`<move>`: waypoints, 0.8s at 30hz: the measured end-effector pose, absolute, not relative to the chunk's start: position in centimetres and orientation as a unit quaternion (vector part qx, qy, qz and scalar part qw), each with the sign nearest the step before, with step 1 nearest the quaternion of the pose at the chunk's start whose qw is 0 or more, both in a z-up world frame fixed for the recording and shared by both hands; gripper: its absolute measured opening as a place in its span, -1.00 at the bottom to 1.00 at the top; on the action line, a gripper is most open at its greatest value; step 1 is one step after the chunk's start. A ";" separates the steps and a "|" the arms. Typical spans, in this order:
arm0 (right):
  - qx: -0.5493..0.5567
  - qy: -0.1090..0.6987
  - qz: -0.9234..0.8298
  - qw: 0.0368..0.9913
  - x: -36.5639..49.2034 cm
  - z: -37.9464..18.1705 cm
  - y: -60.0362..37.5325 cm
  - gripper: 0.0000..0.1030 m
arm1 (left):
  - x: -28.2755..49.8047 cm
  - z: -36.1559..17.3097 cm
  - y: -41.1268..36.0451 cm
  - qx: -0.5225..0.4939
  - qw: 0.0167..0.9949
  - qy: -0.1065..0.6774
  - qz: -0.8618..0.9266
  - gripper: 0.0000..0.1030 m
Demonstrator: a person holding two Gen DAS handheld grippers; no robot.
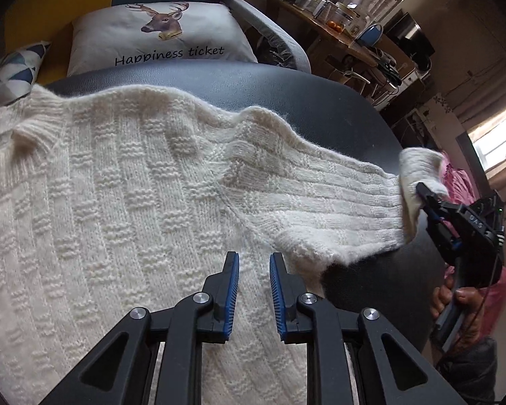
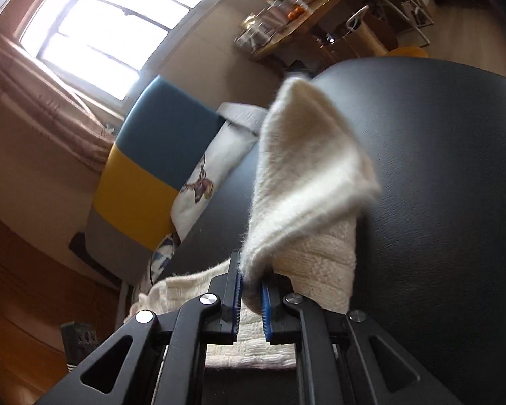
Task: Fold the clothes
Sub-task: 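Lift the sleeve with the right gripper and carry it across the body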
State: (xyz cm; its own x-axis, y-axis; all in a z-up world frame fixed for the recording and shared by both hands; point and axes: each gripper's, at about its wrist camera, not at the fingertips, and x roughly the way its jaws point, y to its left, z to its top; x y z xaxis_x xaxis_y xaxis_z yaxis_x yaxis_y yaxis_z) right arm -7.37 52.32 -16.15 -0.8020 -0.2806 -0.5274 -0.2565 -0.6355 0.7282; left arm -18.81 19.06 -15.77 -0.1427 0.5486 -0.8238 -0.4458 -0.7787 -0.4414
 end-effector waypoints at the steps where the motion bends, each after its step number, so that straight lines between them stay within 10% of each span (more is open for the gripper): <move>1: 0.332 -0.414 -0.847 0.015 -8.1 -16.3 51.2 -0.81 | -18.8 -15.6 18.8 -0.569 0.335 -0.060 0.748 -0.63; 24: 0.344 -0.416 -0.837 0.091 -8.6 -19.1 48.2 -0.81 | -23.3 -16.4 28.7 -0.651 0.379 -0.268 0.601 0.16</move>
